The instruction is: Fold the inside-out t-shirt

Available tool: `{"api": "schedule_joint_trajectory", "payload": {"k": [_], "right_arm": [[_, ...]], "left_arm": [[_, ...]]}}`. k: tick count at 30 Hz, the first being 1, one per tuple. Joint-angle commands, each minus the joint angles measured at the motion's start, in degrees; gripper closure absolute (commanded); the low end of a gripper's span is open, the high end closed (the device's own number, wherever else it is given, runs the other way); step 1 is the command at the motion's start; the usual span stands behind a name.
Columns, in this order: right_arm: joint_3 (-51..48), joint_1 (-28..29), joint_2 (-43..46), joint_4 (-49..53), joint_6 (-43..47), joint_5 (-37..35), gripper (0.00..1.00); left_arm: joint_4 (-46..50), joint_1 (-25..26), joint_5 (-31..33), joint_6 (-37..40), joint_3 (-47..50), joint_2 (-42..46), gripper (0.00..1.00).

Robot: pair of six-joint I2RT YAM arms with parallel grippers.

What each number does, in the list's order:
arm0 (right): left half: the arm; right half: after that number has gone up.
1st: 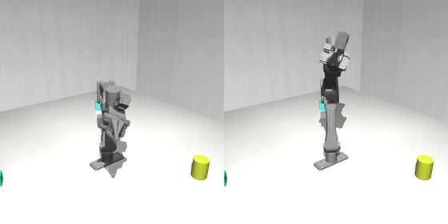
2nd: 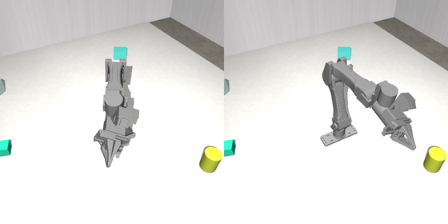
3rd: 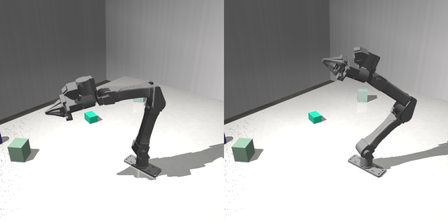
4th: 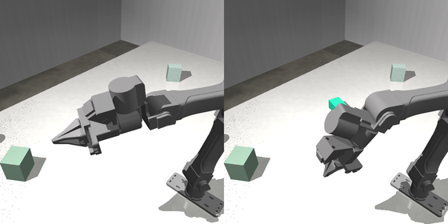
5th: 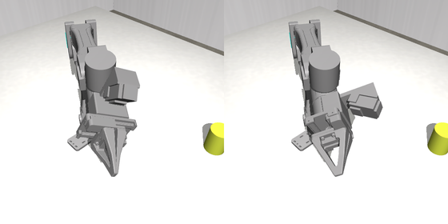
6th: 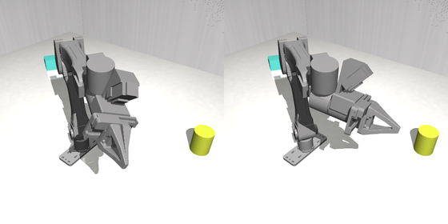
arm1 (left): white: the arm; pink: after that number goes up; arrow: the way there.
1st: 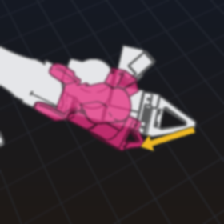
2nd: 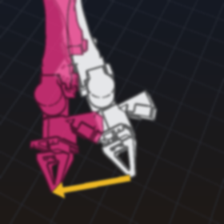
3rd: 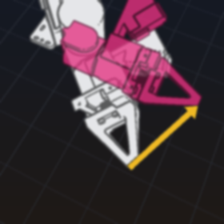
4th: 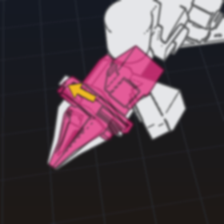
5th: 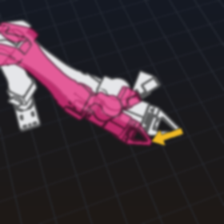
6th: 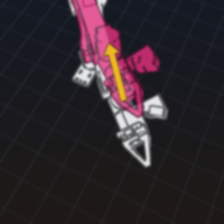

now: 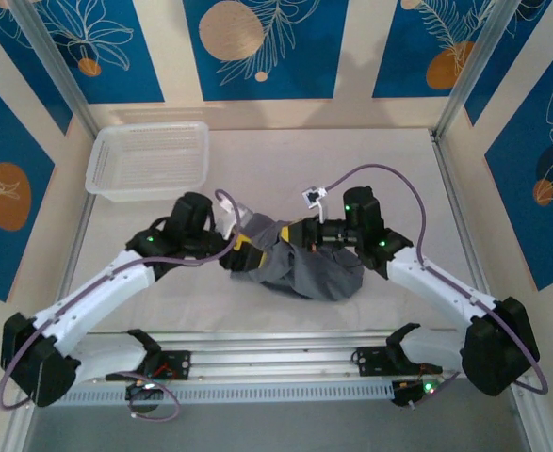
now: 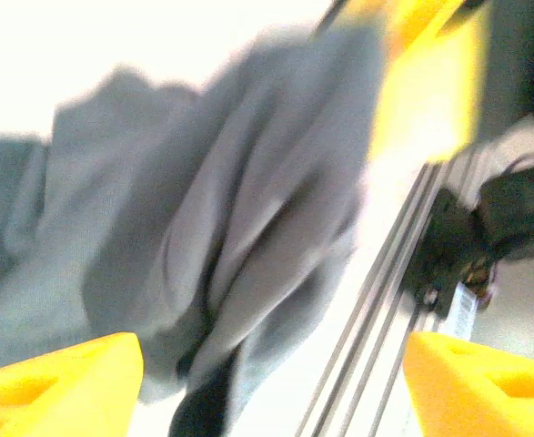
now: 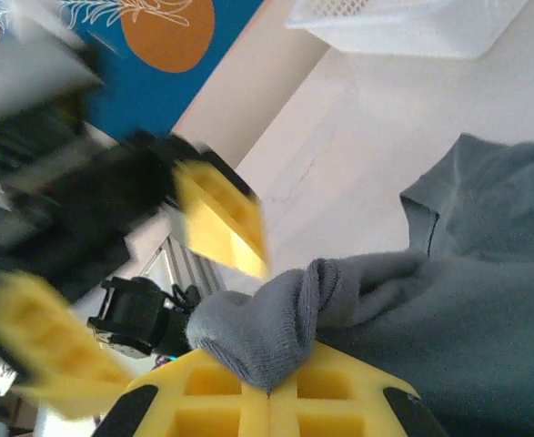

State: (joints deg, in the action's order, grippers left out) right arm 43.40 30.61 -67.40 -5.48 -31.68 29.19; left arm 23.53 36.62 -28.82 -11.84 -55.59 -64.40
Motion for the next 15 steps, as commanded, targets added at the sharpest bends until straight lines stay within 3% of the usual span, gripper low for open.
{"api": "schedule_joint_trajectory", "payload": {"k": [1, 9, 15], "right_arm": [[2.08, -0.04, -1.49, 1.95, -1.49, 3.65, 1.0], [2.52, 0.15, -1.55, 0.95, -2.19, 4.09, 1.0], [2.61, -0.11, -1.6, 1.35, -2.16, 4.64, 1.0]], "left_arm": [[0.33, -0.28, 1.13, 0.84, -6.81, -2.3, 0.24], [-2.52, -0.28, -8.97, -0.53, -10.3, -11.84, 0.44], [-5.55, -0.4, -10.38, -1.89, -8.08, -13.68, 0.65]]}}
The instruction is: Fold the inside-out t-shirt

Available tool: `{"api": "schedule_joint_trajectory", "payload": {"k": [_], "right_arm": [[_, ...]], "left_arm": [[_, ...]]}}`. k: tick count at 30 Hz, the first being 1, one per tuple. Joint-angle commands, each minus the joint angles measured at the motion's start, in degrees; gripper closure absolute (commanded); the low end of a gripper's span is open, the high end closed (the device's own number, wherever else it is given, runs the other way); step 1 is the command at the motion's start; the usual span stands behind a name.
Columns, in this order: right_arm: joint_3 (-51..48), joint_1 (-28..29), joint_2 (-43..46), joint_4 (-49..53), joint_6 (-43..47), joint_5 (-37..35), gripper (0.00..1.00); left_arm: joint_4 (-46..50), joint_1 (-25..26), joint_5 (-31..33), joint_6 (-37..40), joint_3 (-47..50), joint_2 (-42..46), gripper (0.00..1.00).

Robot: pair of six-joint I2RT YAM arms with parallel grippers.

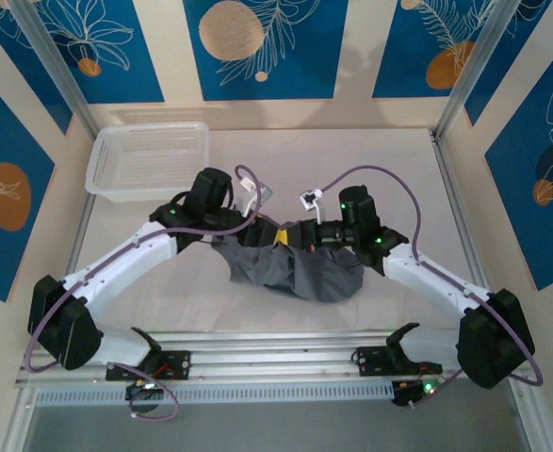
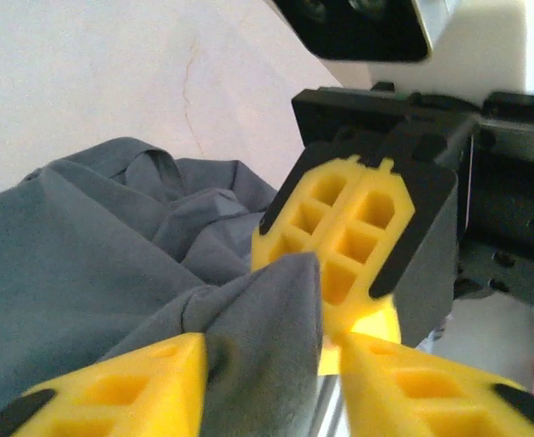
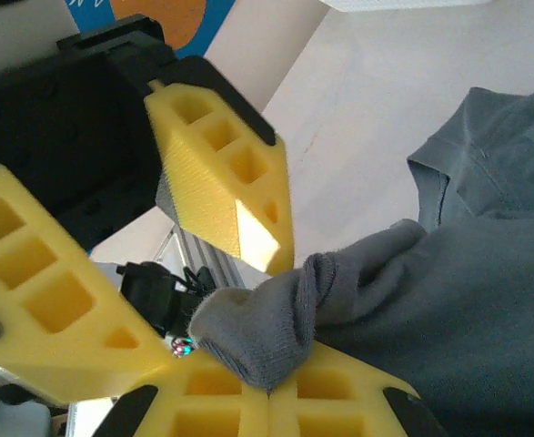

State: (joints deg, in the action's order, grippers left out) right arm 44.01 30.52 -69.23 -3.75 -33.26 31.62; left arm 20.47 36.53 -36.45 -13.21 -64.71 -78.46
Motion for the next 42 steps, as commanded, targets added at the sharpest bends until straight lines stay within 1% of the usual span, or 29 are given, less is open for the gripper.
{"api": "schedule_joint_trajectory", "payload": {"k": [1, 4, 5, 6, 8, 10, 11, 12, 13, 14, 15, 17, 18, 19, 23, 25, 27, 28, 29, 30, 31, 33, 35, 36, 38, 40, 41, 42], "right_arm": [[1.97, -0.12, 0.25, -0.47, -0.58, 2.22, 1.0], [1.71, -0.37, 0.2, -0.67, -0.74, 2.29, 1.0], [1.67, -0.48, 0.2, -0.8, -0.84, 2.31, 1.0], [1.58, -0.64, 0.19, -0.99, -0.92, 2.47, 1.0], [1.59, -0.82, 0.2, -0.93, -0.93, 2.66, 1.0], [1.61, -0.9, 0.16, -0.91, -0.85, 2.91, 1.0], [1.71, -0.9, 0.2, -0.97, -0.87, 3.03, 1.0], [1.75, -0.9, 0.12, -1.04, -0.8, 3.31, 1.0], [1.86, -0.82, -0.08, -1.21, -0.85, 3.7, 1.0], [2.01, -0.75, -0.16, -1.23, -0.85, 3.95, 1.0], [2.18, -0.66, -0.31, -1.07, -0.8, 4.06, 1.0], [2.4, -0.64, -0.55, -0.7, -0.63, 4.2, 1.0], [2.27, -0.64, -0.61, -0.6, -0.48, 4.33, 1.0], [2.0, -0.72, -0.63, -0.56, -0.33, 4.25, 1.0], [-2.0, -2.98, -0.49, -3.13, 0.88, 3.41, 1.0], [-5.8, -7.09, -1.66, -7.76, -0.67, 4.9, 1.0], [-8.22, -11.45, -3.6, -11.79, -3.54, 7.53, 1.0], [-8.62, -12.98, -4.58, -13.09, -5.03, 8.9, 0.97], [-8.59, -13.82, -5.21, -13.55, -6.08, 9.86, 0.91], [-8.11, -14.08, -5.3, -13.44, -6.77, 10.97, 0.83], [-7.79, -14.08, -4.49, -12.85, -7.23, 11.14, 0.77], [-8.57, -13.89, -0.17, -11.73, -8.44, 8.03, 0.7], [-10.97, -13.8, 7.11, -10.64, -9.66, 1.41, 0.65], [-12.76, -13.63, 11.61, -9.78, -10.63, -3.06, 0.6], [-15.35, -11.81, 18.69, -9.27, -12.71, -8.92, 0.59], [-14.58, -6.02, 23.21, -5.17, -12.92, -15.0, 0.59], [-13.38, -2.18, 23.88, -2.53, -12.03, -18.13, 0.59], [-11.6, 2.83, 23.87, 0.56, -10.47, -22.21, 0.59]], "left_arm": [[-2.71, -0.41, -2.8, -0.43, 1.31, 0.49, 0.71], [-1.85, -0.59, -2.71, 0.42, 1.73, 0.36, 0.81], [-1.45, -0.66, -2.46, 0.7, 1.9, 0.32, 0.84], [-0.94, -0.68, -2.59, 1.08, 2.26, 0.24, 0.84], [-0.83, -0.85, -3.97, 1.35, 3.16, 0.31, 0.75], [-1.18, -0.98, -5.02, 1.53, 4.24, 0.45, 0.6], [-1.23, -0.94, -5.08, 1.53, 4.55, 0.56, 0.55], [-1.64, -1.0, -4.9, 1.48, 4.96, 0.58, 0.52], [-2.32, -1.07, -4.5, 1.15, 5.32, 0.58, 0.53], [-2.99, -1.22, -4.22, 0.77, 5.49, 0.45, 0.55], [-3.68, -1.35, -3.92, 0.22, 5.35, 0.2, 0.61], [-4.94, -1.55, -3.81, -0.7, 4.78, -0.12, 0.78], [-6.14, -1.72, -3.81, -1.64, 4.68, 0.16, 0.9], [-7.74, -1.96, -4.3, -2.84, 4.76, 0.65, 1.0], [-14.47, -4.35, -9.9, -10.27, 6.08, 3.86, 1.0], [-18.71, -5.39, -13.47, -15.32, 7.38, 5.67, 1.0], [-20.64, -5.6, -15.06, -18.26, 8.14, 7.16, 1.0], [-20.75, -5.6, -15.34, -18.86, 8.34, 8.06, 1.0], [-20.69, -5.6, -15.33, -19.24, 8.53, 8.68, 1.0], [-20.22, -5.62, -15.02, -19.17, 8.71, 9.22, 1.0], [-19.4, -5.6, -14.68, -18.77, 8.64, 9.6, 1.0], [-17.97, -5.68, -13.99, -17.84, 8.46, 9.69, 1.0], [-17.79, -5.68, -13.65, -17.71, 8.46, 9.29, 1.0], [-18.3, -5.69, -13.72, -18.01, 8.54, 8.9, 1.0], [-18.96, -5.68, -13.74, -18.51, 8.47, 8.23, 1.0], [-18.45, -5.68, -13.91, -18.0, 7.99, 7.34, 1.0], [-18.08, -5.68, -13.68, -17.73, 7.7, 7.03, 1.0], [-17.34, -5.68, -13.41, -17.33, 7.35, 6.57, 1.0]]}}
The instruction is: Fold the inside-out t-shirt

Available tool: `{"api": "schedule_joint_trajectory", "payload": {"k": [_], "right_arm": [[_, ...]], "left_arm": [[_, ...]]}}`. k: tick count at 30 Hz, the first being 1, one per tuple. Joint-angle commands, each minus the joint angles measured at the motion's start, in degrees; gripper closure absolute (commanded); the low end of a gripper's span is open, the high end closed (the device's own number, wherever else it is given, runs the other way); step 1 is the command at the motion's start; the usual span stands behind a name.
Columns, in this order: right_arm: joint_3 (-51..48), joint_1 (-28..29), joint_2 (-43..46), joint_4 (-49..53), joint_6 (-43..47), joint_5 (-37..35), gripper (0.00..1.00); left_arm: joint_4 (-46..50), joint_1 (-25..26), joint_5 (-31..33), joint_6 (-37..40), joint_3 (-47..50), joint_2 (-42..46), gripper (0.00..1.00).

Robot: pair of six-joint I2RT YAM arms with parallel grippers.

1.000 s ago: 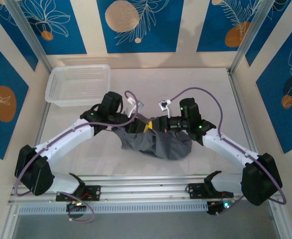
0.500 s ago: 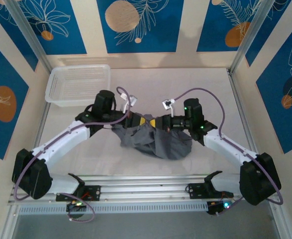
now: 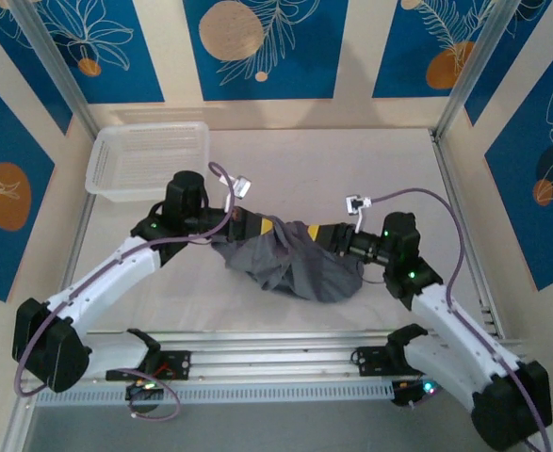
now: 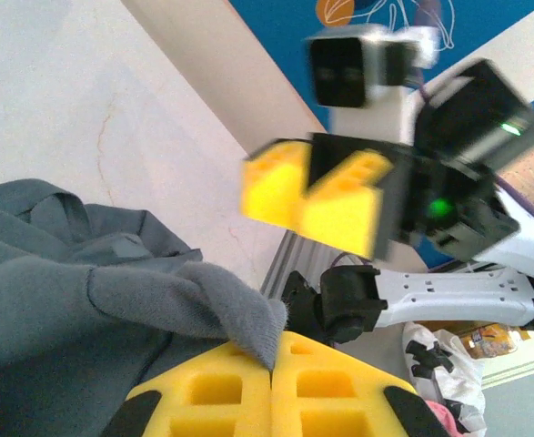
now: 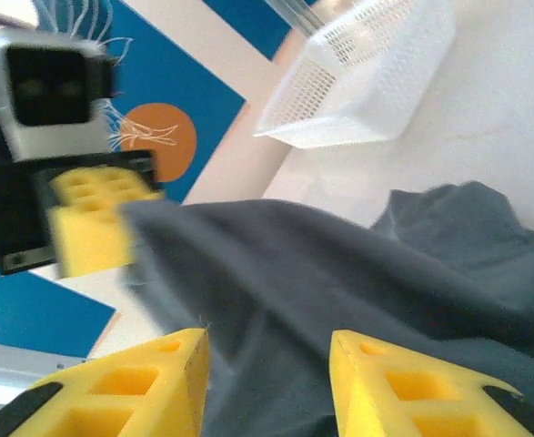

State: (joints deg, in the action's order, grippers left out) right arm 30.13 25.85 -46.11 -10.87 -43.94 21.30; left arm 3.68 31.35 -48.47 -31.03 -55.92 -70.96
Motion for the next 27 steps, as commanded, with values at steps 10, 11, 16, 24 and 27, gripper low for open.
{"api": "schedule_joint_trajectory", "payload": {"k": [10, 11, 16, 24, 27], "right_arm": [[19.03, 33.58, -15.62, 34.4, 0.89, -56.91, 0.45], [19.95, 33.68, -16.9, 34.47, 1.55, -56.04, 0.46], [19.68, 33.58, -16.83, 34.1, 0.51, -56.29, 0.74], [15.61, 32.13, -14.39, 31.31, 8.47, -50.22, 0.59], [14.96, 31.39, -14.1, 27.44, 11.23, -44.91, 0.55]], "left_arm": [[0.37, -0.77, 0.57, 0.44, -2.87, -2.34, 1.0], [0.73, -0.79, 0.64, 0.6, -3.03, -2.34, 1.0], [5.7, -1.91, 3.87, 2.11, -3.84, -2.34, 1.0], [3.88, -3.84, 2.24, 0.44, -2.59, -2.16, 1.0], [4.09, -3.92, 2.15, 0.55, -2.62, -2.04, 1.0]]}}
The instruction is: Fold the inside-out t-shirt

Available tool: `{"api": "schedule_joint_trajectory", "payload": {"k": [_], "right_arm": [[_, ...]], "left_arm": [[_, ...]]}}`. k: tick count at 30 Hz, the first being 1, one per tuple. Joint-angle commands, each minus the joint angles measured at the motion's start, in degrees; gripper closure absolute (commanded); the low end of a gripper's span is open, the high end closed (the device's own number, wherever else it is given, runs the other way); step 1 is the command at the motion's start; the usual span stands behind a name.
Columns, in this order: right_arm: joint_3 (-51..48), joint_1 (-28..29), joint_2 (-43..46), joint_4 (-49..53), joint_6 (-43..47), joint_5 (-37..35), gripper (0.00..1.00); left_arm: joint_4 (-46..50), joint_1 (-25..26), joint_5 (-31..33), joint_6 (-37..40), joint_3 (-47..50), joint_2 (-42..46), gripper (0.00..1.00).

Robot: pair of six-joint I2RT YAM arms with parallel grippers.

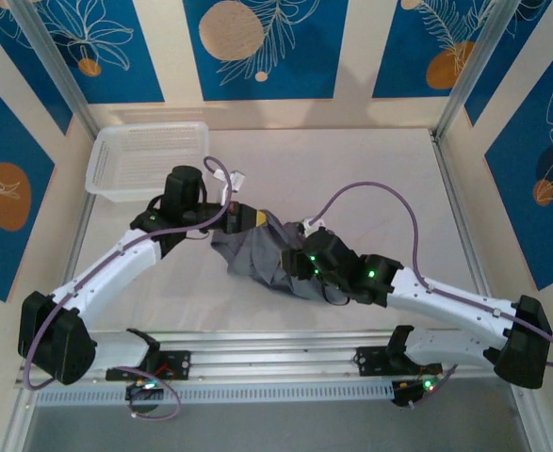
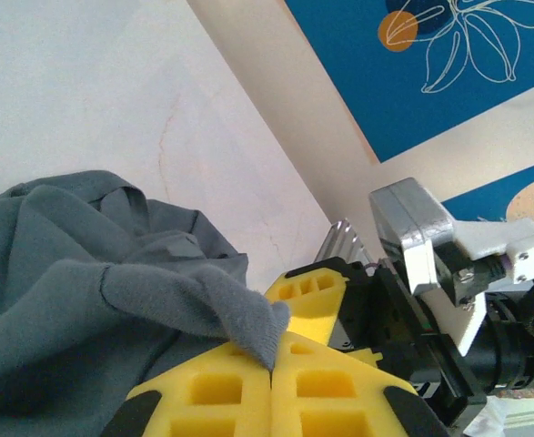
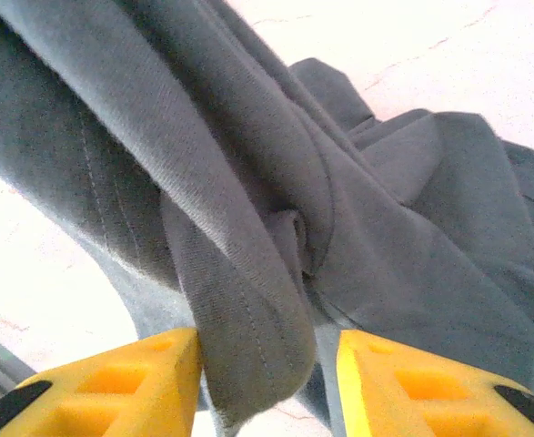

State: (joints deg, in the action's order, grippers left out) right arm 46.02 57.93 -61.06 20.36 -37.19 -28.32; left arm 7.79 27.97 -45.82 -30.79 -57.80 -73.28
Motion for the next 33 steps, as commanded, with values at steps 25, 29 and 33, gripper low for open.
{"api": "schedule_joint_trajectory", "payload": {"k": [25, 29, 33], "right_arm": [[-3.11, -13.03, 8.34, -14.54, 1.71, 35.45, 1.0], [-4.8, -15.96, 9.46, -16.48, 0.26, 38.0, 1.0], [-5.72, -18.85, 9.13, -18.14, -0.86, 40.4, 1.0]], "left_arm": [[-0.72, -5.51, 6.73, 3.81, 8.38, -10.54, 1.0], [2.7, -5.51, 9.59, 6.15, 6.49, -7.24, 0.81], [12.64, -5.26, 17.1, 13.44, 3.66, -1.9, 0.53]]}}
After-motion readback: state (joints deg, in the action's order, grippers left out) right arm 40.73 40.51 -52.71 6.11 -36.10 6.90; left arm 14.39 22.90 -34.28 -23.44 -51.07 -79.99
